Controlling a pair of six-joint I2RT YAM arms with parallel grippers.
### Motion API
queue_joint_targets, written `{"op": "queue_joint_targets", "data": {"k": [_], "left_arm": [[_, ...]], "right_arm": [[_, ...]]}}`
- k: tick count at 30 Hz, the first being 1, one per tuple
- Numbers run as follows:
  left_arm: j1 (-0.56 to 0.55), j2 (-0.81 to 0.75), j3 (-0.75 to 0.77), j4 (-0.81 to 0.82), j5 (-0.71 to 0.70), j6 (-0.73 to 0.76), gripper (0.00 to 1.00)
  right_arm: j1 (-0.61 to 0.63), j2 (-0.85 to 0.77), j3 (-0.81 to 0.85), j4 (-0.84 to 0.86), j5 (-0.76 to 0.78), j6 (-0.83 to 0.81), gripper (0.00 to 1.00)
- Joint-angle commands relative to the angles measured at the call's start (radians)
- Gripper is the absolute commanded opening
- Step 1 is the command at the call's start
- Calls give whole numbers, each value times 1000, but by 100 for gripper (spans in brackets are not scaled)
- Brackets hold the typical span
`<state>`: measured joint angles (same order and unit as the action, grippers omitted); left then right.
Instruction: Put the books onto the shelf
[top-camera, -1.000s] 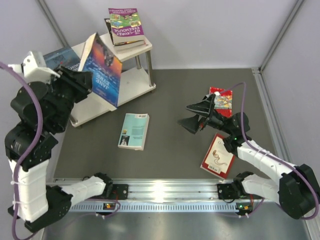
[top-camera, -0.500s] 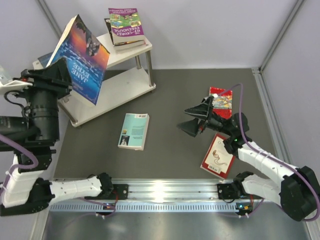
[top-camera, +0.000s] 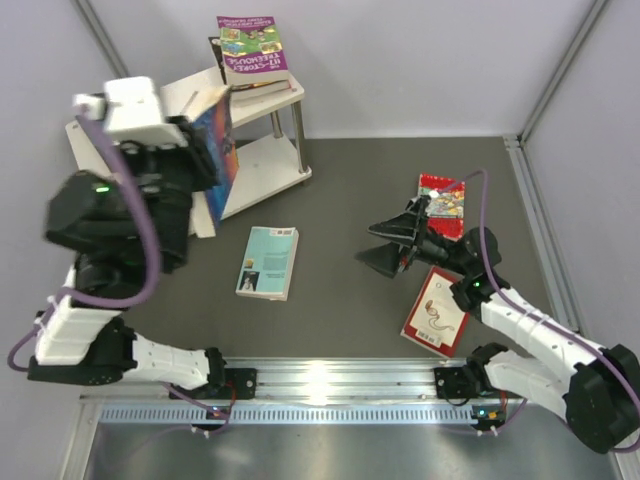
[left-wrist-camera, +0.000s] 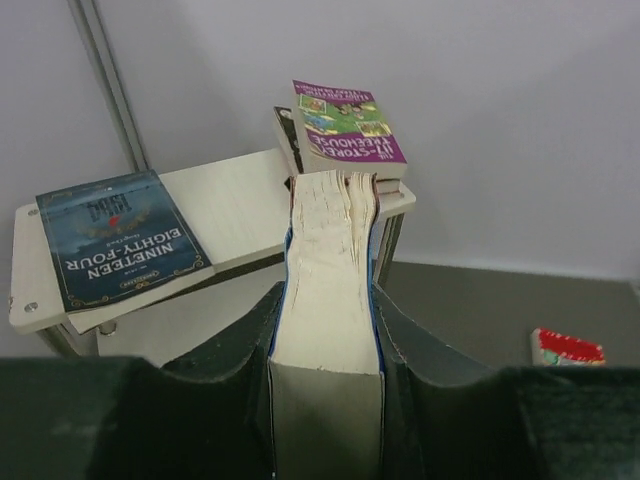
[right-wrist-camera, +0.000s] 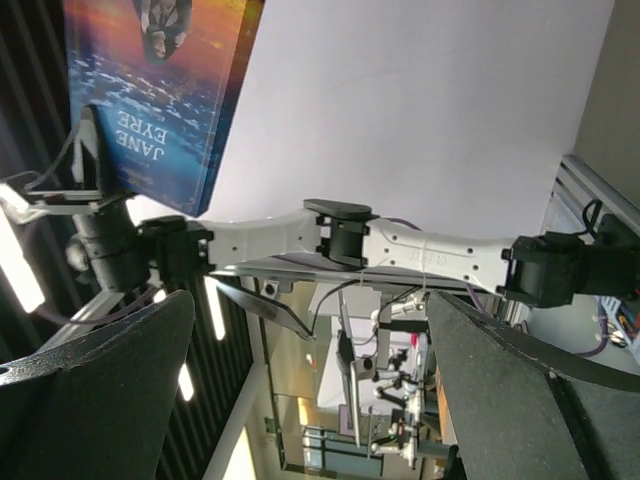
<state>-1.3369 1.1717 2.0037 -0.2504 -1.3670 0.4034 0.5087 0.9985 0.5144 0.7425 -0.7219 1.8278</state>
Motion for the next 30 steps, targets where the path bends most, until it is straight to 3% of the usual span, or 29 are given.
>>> {"op": "queue_joint_targets", "data": {"k": [1, 9, 13, 14, 16, 17, 20, 21, 23, 24, 26, 27, 30], "left_arm": [[-7, 132, 84, -301, 86, -130, 0], [-13, 356, 156, -679, -40, -136, 0], [8, 445, 141, -763, -26, -166, 0], [25, 463, 154, -801, 50, -185, 0], [128, 540, 200, -1005, 185, -334, 0], [174, 537, 146, -1006, 312, -350, 0], [348, 542, 105, -1094, 440, -527, 0], [452, 540, 112, -1113, 491, -573, 0], [540, 478, 87, -1074, 545, -705, 0], [638, 397, 64, -1048, 663, -785, 0], [740, 298, -87, -902, 776, -830, 0], [849, 225, -132, -870, 880, -850, 0], [1026, 172, -224, -860, 1008, -848, 0]], "right_arm": [[11, -57, -13, -47, -1, -56, 100], [11, -109, 18, -235, -11, -165, 100], [11, -94, 68, -336, -19, -244, 100], [11, -90, 81, -356, -20, -261, 100], [11, -72, 111, -400, -19, -303, 100], [11, -64, 119, -405, -19, -311, 100], [11, -41, 133, -405, -13, -315, 100], [11, -38, 137, -405, -10, -318, 100], [11, -31, 142, -408, 1, -320, 99], [11, -29, 141, -408, 4, -320, 100], [11, -15, 139, -397, 12, -320, 100], [11, -9, 141, -393, 15, -318, 99], [10, 9, 145, -379, 21, -314, 99]]}}
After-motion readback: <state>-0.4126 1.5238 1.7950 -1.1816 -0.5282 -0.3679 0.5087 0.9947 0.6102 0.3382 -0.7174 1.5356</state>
